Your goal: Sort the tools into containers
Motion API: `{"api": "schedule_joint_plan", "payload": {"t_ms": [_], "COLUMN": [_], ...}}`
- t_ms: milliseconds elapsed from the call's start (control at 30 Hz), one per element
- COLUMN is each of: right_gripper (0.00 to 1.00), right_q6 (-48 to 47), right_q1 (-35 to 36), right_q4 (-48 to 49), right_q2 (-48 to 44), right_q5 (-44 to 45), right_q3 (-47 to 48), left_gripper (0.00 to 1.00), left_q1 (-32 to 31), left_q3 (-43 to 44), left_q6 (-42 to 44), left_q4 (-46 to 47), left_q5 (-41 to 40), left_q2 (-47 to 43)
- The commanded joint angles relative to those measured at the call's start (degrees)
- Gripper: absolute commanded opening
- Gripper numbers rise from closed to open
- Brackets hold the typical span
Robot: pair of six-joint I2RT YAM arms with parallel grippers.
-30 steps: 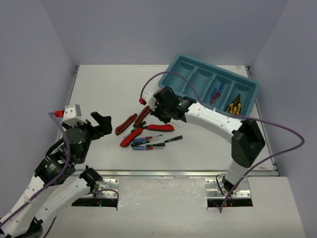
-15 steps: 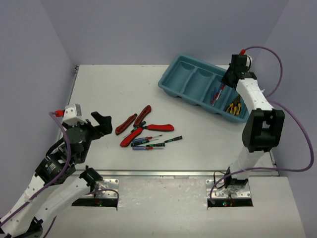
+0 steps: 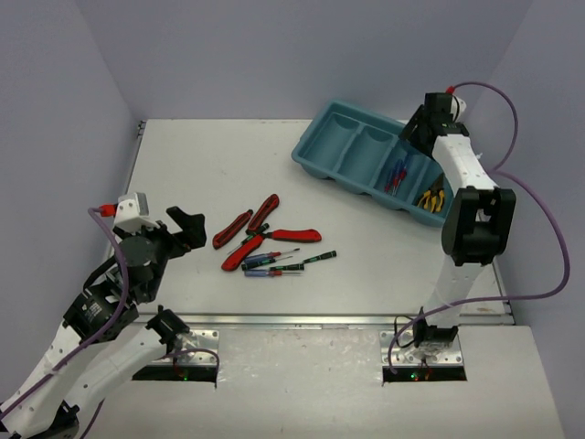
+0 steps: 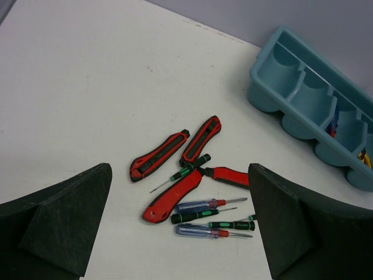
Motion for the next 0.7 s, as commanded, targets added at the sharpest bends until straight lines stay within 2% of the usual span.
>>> {"api": "schedule_joint_plan", "payload": {"t_ms": [0, 67, 133, 200, 300, 367, 467, 600, 633, 667], "right_gripper": [0.75, 0.75, 0.7, 0.68, 0.62, 0.59, 0.59, 0.58, 0.55, 0.45], "right_q6": [-8.0, -15.1, -23.2, -29.4, -42.5, -46.1, -51.4, -54.9, -55.5, -56.2], "right_q1": [5.7, 10.8, 16.8, 22.7, 36.0, 42.3, 50.6, 57.2, 57.8, 58.6], "right_q4": [-0.1, -1.3, -0.7, 0.0, 4.3, 5.2, 4.8, 3.0, 2.6, 1.5], "right_q2": [-5.5, -6.1, -8.3, -10.8, -14.9, -15.3, -13.2, -8.0, -6.8, -4.5], "right_q5": [-1.3, -9.1, -21.5, -24.8, -23.4, -23.2, -19.9, -17.5, -17.5, -16.5], "right_q3": [6.1, 7.1, 3.1, -2.1, -13.3, -17.3, -19.3, -18.4, -17.8, -16.4], "left_gripper": [1.0, 1.0, 1.0, 1.0, 1.0, 1.0, 1.0, 1.0, 1.0, 1.0], "left_q1": [0.7, 0.7, 0.8, 0.9, 1.2, 1.2, 1.3, 1.2, 1.2, 1.2], "left_q3": [0.2, 0.3, 0.4, 0.6, 1.0, 1.0, 0.9, 0.8, 0.8, 0.9], "left_q6": [0.8, 0.7, 0.2, -0.5, -1.7, -2.1, -2.6, -2.7, -2.7, -2.7], "left_q4": [2.2, 1.9, 1.5, 1.0, -0.1, -0.5, -0.6, -0.6, -0.6, -0.7], "left_q5": [-0.3, -0.6, -1.2, -2.1, -4.3, -4.8, -5.7, -5.7, -5.7, -5.7], "left_q2": [1.1, 1.1, 1.1, 0.9, -1.2, -2.8, -4.9, -5.8, -5.6, -5.4]}}
